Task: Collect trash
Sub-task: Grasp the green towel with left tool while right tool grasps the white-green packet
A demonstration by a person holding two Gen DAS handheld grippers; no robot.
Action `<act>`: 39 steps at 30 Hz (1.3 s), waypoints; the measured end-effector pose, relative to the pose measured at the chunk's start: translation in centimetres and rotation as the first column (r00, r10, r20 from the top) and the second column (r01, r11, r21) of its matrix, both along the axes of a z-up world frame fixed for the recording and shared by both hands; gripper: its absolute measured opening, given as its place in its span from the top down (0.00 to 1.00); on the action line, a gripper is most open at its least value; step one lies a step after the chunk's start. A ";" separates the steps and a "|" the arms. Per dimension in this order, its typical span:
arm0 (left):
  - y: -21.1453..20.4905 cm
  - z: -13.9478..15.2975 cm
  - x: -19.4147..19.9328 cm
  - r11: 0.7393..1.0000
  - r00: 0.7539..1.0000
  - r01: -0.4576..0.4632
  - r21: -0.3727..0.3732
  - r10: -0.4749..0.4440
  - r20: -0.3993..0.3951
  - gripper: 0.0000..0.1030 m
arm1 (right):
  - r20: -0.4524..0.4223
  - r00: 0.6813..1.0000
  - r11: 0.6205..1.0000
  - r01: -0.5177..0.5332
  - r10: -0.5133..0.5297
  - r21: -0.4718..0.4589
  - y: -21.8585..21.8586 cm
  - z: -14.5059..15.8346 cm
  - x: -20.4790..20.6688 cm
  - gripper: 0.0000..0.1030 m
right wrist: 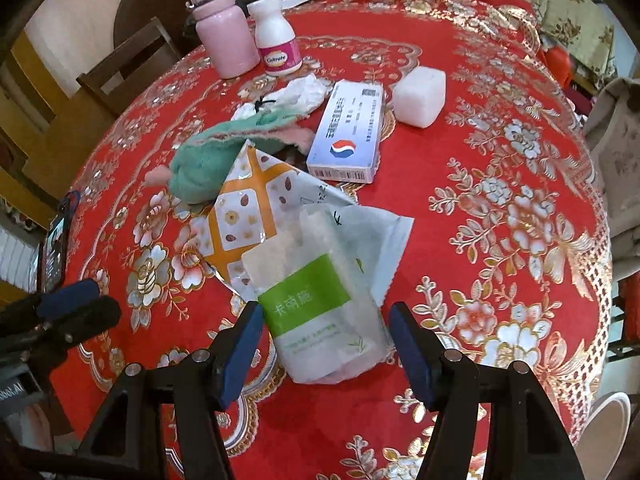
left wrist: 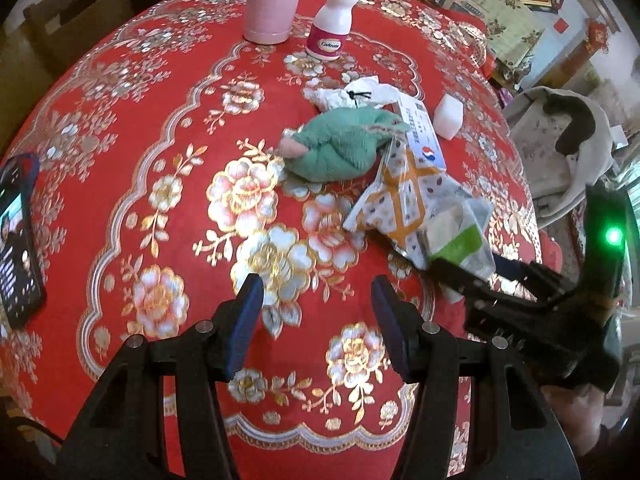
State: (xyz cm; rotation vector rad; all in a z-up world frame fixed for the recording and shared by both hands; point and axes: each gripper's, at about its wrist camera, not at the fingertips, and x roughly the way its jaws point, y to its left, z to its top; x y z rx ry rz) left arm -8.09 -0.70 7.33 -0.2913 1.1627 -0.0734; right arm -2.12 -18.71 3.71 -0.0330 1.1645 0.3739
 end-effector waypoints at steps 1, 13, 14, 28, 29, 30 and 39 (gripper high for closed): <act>0.1 0.0 0.4 1.000 1.000 0.006 -0.002 -0.006 0.001 0.47 | 0.000 1.000 1.000 0.000 0.000 0.002 0.0 -0.2 0.1 0.39; 0.0 0.8 6.6 0.990 0.989 0.141 0.013 -0.142 0.053 0.46 | -0.036 0.989 0.978 0.146 -0.142 0.149 -4.2 0.9 -1.0 0.71; 0.0 0.8 7.1 0.988 0.986 0.154 0.012 -0.154 0.057 0.46 | -0.047 0.986 0.973 0.165 -0.159 0.160 -4.8 0.9 -1.1 0.71; -2.5 -1.7 12.7 0.948 0.950 0.308 0.084 -0.311 0.025 0.37 | -0.148 0.924 0.918 0.372 -0.352 0.140 -9.8 -0.5 -1.2 0.54; -2.6 -1.9 13.1 0.947 0.950 0.310 0.084 -0.313 0.021 0.37 | -0.138 0.926 0.921 0.368 -0.352 0.124 -9.9 -0.2 -1.4 0.54; -2.6 -2.0 13.2 0.948 0.950 0.309 0.081 -0.311 0.017 0.37 | -0.135 0.926 0.922 0.369 -0.353 0.119 -10.2 -0.1 -1.6 0.54; -2.8 -2.2 13.5 0.958 0.960 0.278 0.063 -0.279 -0.003 0.38 | -0.148 0.910 0.914 0.400 -0.387 0.068 -10.7 0.6 -3.1 0.46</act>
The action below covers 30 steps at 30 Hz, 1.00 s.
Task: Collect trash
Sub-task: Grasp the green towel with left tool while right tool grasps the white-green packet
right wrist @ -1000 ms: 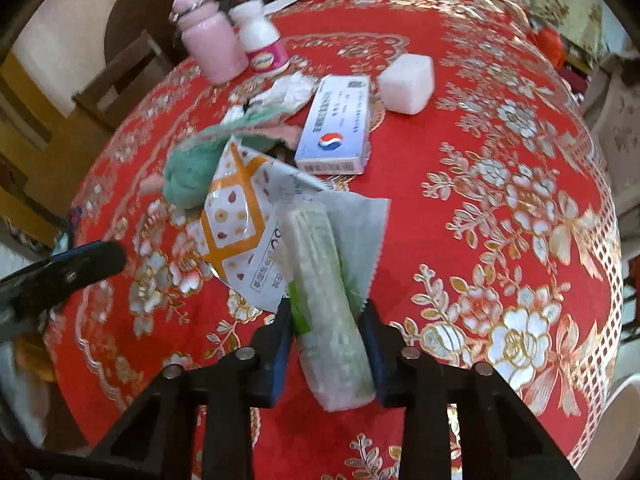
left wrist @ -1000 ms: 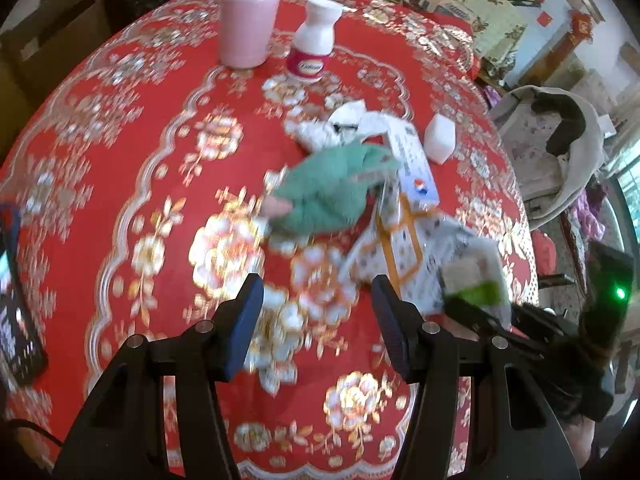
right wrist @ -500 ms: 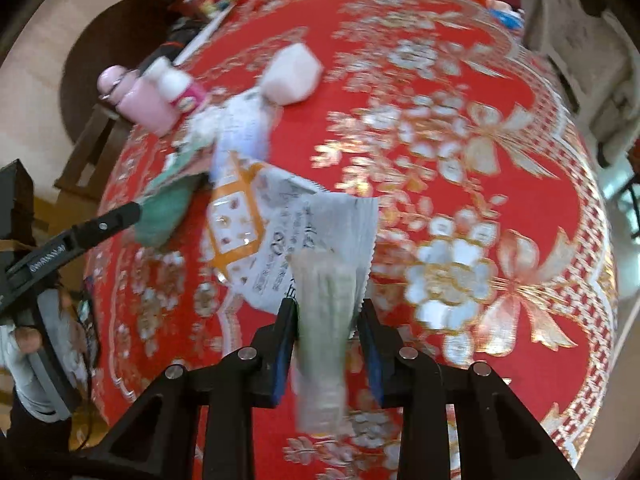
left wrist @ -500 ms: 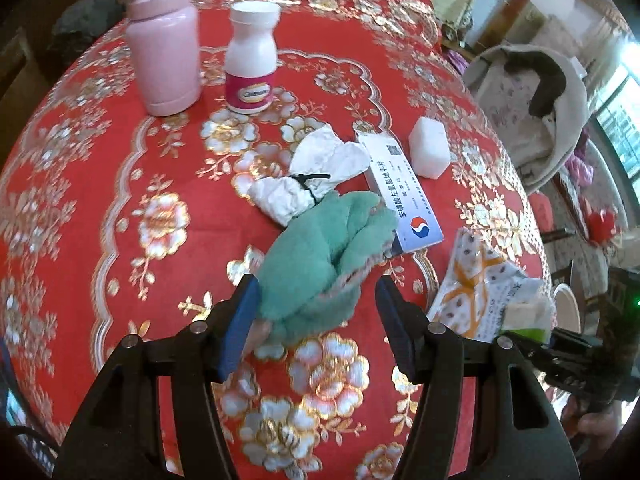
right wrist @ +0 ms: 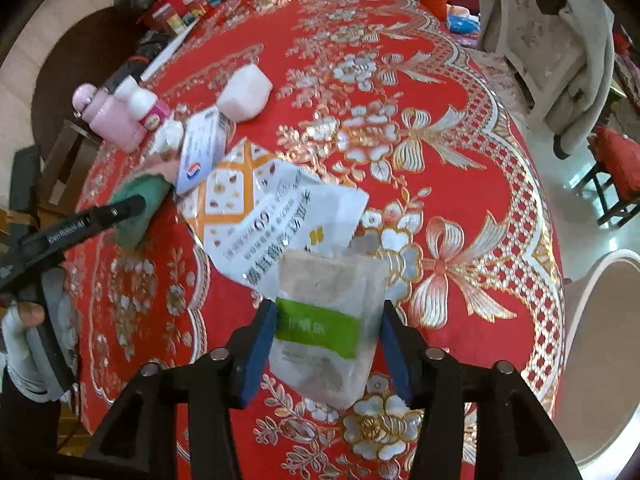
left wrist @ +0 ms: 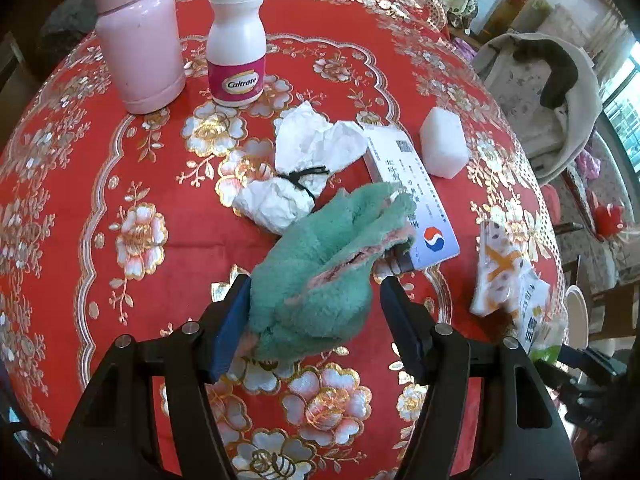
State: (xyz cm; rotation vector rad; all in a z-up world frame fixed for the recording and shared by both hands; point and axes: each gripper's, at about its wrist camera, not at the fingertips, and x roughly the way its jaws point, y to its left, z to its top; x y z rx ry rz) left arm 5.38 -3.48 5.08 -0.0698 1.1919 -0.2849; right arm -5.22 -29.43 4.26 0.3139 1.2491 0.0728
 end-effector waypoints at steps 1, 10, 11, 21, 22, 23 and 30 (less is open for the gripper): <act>0.1 0.1 -0.2 1.000 1.000 -0.006 -0.006 0.006 0.000 0.41 | -0.004 1.000 1.000 0.002 -0.002 -0.002 0.1 -0.2 -0.1 0.45; 0.7 0.6 -3.5 0.997 0.998 -0.044 -0.061 0.041 -0.052 0.61 | 0.018 1.000 0.999 -0.020 0.021 -0.031 0.8 -0.6 -1.0 0.56; 0.7 0.7 -4.1 0.997 0.997 -0.047 -0.060 0.043 -0.056 0.62 | 0.017 0.999 0.999 -0.026 0.027 -0.025 0.7 -0.4 -1.0 0.57; -0.5 0.7 -9.8 1.000 0.994 -0.010 -0.013 0.009 -0.105 0.56 | -0.072 0.987 0.989 -0.146 0.144 -0.030 0.4 -0.7 -3.4 0.57; -0.8 0.7 -9.8 1.000 0.995 0.000 -0.005 0.000 -0.104 0.55 | -0.079 0.988 0.990 -0.135 0.132 -0.033 0.3 -1.0 -3.4 0.54; -1.0 0.7 -9.7 1.000 0.995 0.006 0.002 -0.006 -0.104 0.51 | -0.082 0.990 0.993 -0.116 0.113 -0.027 0.2 -1.1 -3.6 0.53; -1.9 0.0 -9.1 1.000 0.995 0.006 0.025 -0.003 -0.103 0.41 | -0.050 0.998 0.998 -0.047 0.044 -0.052 0.5 -1.2 -5.1 0.45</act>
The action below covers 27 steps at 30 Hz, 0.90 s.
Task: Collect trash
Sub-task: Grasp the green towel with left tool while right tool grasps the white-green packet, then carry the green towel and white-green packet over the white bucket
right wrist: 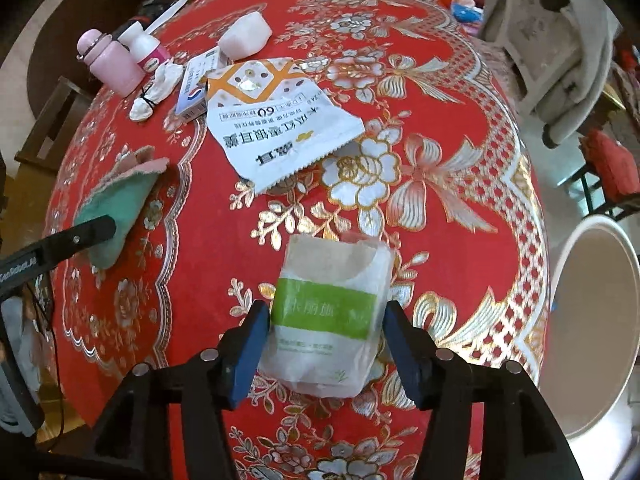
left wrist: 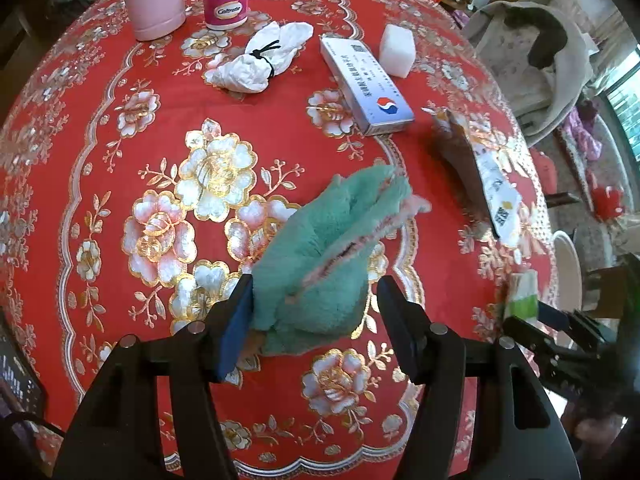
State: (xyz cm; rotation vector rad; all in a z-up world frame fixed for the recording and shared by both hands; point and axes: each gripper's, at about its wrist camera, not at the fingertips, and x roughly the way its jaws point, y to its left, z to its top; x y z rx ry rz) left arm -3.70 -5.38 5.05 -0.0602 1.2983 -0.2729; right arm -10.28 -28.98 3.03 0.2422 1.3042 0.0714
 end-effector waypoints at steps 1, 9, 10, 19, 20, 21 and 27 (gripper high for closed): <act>0.0 0.0 -0.1 1.000 1.000 -0.004 -0.001 0.004 0.006 0.41 | 0.027 1.000 1.000 0.007 -0.007 -0.010 0.1 0.0 -0.3 0.45; -0.1 0.8 -1.8 0.999 1.000 -0.009 -0.038 0.010 0.027 0.59 | 0.096 0.995 0.999 0.001 -0.004 0.033 -0.2 0.8 -1.3 0.58; -0.3 1.2 -2.1 0.999 0.999 -0.005 -0.039 0.007 0.039 0.59 | 0.102 0.995 0.999 -0.002 -0.002 0.042 -0.3 1.1 -1.4 0.58; -2.8 3.8 -4.4 0.998 0.995 0.000 -0.056 0.006 0.103 0.59 | 0.162 0.986 0.996 -0.048 0.035 0.074 -0.7 3.3 -2.4 0.58; -3.3 4.2 -4.7 0.998 0.994 0.003 -0.057 0.003 0.110 0.59 | 0.169 0.985 0.996 -0.049 0.035 0.078 -0.8 3.5 -2.5 0.58; -3.5 4.3 -4.9 0.998 0.993 0.005 -0.061 0.002 0.114 0.59 | 0.175 0.984 0.996 -0.050 0.036 0.078 -1.0 3.7 -2.7 0.58; -6.6 5.3 -6.2 0.997 0.991 0.035 -0.075 -0.025 0.128 0.59 | 0.193 0.981 0.997 -0.038 0.024 0.074 -2.9 4.6 -4.1 0.58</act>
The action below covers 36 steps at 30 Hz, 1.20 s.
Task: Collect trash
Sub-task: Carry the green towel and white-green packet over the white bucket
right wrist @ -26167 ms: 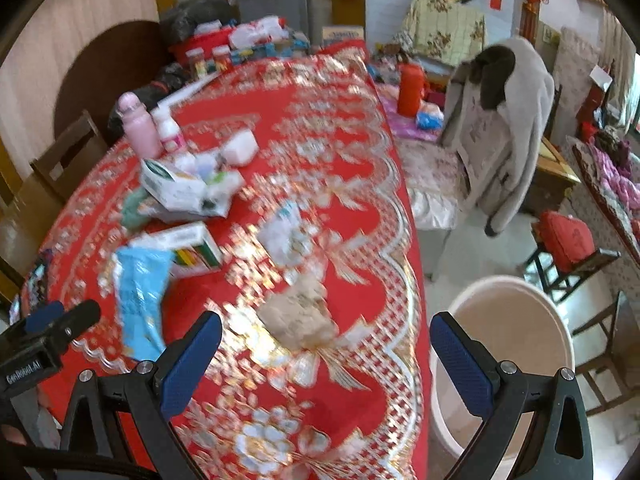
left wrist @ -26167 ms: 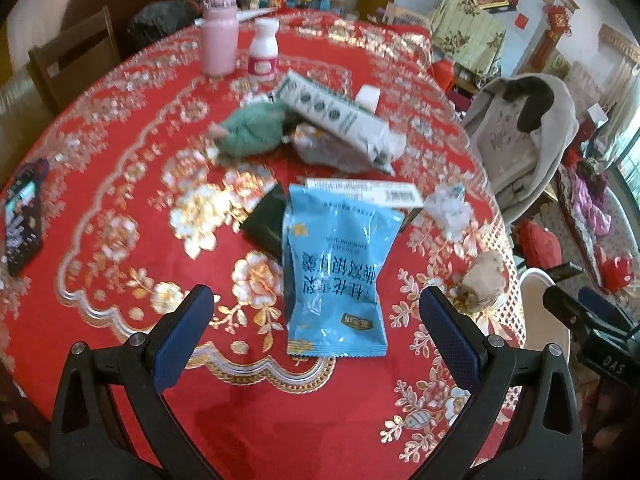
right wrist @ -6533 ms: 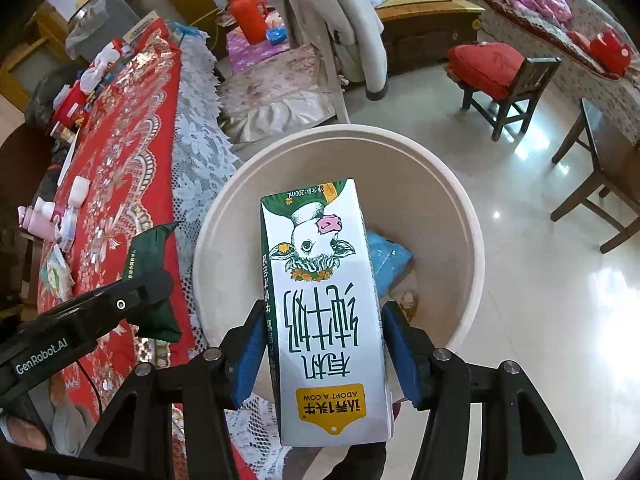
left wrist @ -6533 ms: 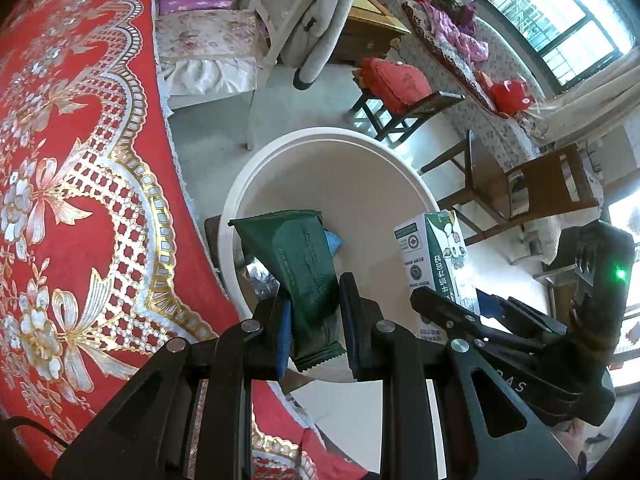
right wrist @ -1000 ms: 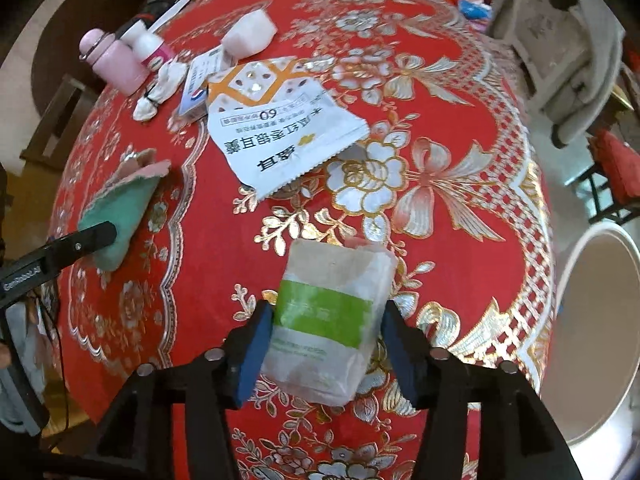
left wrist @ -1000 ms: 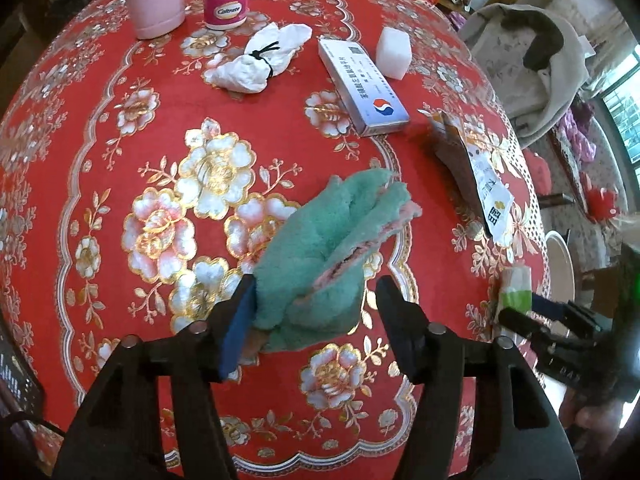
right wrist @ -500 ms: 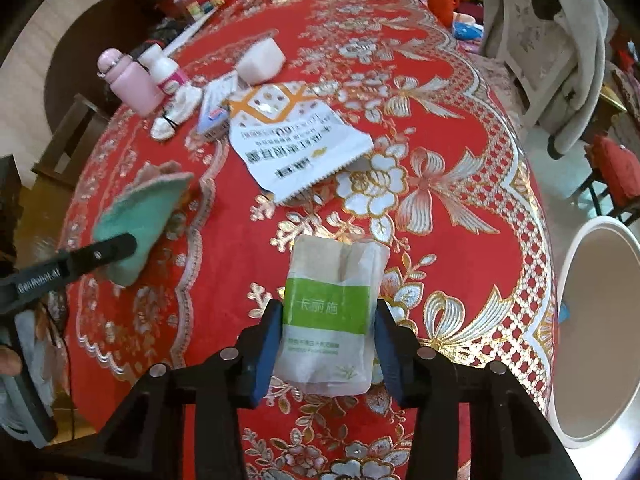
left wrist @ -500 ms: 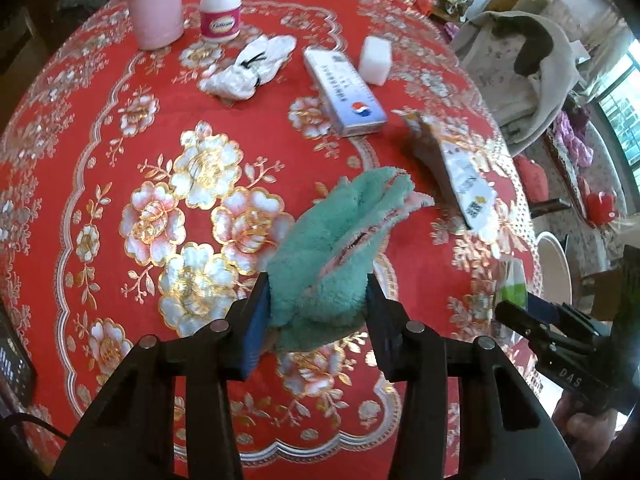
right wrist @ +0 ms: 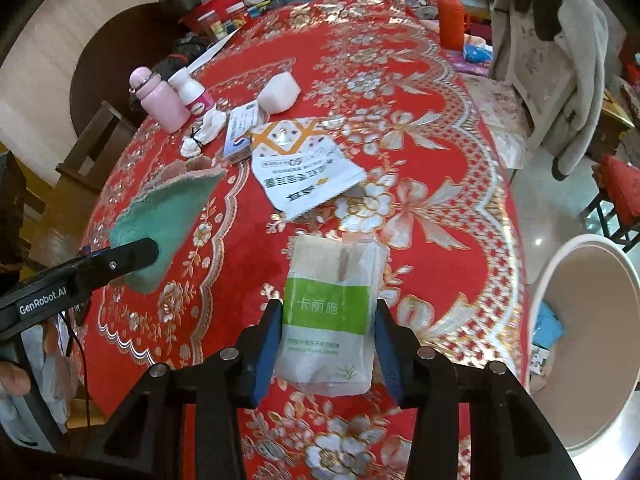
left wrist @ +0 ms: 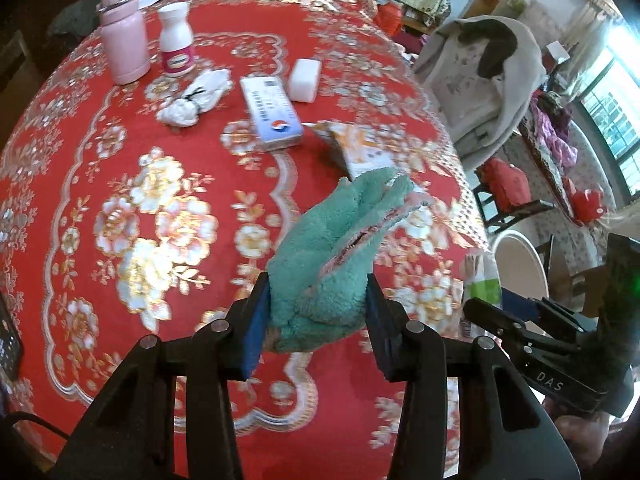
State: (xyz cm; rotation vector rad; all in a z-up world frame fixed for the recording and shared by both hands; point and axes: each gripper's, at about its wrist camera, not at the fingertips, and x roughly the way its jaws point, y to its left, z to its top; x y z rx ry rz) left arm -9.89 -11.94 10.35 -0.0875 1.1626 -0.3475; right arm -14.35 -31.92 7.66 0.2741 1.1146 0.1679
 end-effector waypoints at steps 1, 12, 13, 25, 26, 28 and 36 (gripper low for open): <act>-0.5 0.0 0.0 1.000 1.000 0.007 -0.001 -0.007 0.000 0.59 | 0.004 1.000 1.000 0.006 -0.006 -0.004 -0.5 0.2 -0.4 0.58; -8.6 0.6 -2.3 0.991 0.992 0.129 -0.015 -0.129 0.004 0.59 | 0.005 0.994 0.994 0.111 -0.111 -0.018 -7.0 0.9 -3.9 0.58; -9.5 0.6 -2.5 0.990 0.990 0.143 -0.016 -0.143 0.005 0.59 | 0.005 0.992 0.992 0.125 -0.125 -0.018 -7.7 0.9 -4.3 0.58; -18.6 0.4 -4.8 0.954 0.955 0.297 -0.027 -0.298 0.000 0.59 | -0.008 0.961 0.960 0.276 -0.276 -0.037 -15.1 0.8 -9.0 0.58; -19.4 0.3 -5.0 0.950 0.950 0.311 -0.027 -0.311 -0.001 0.59 | -0.009 0.957 0.957 0.288 -0.289 -0.037 -15.7 0.8 -9.5 0.58; -20.7 0.2 -5.5 0.943 0.943 0.331 -0.029 -0.332 -0.004 0.59 | -0.013 0.950 0.949 0.311 -0.312 -0.039 -16.8 0.7 -10.2 0.58; -25.6 -1.0 -7.1 0.917 0.916 0.398 -0.029 -0.399 -0.032 0.59 | -0.036 0.923 0.924 0.381 -0.382 -0.047 -20.4 0.0 -12.9 0.58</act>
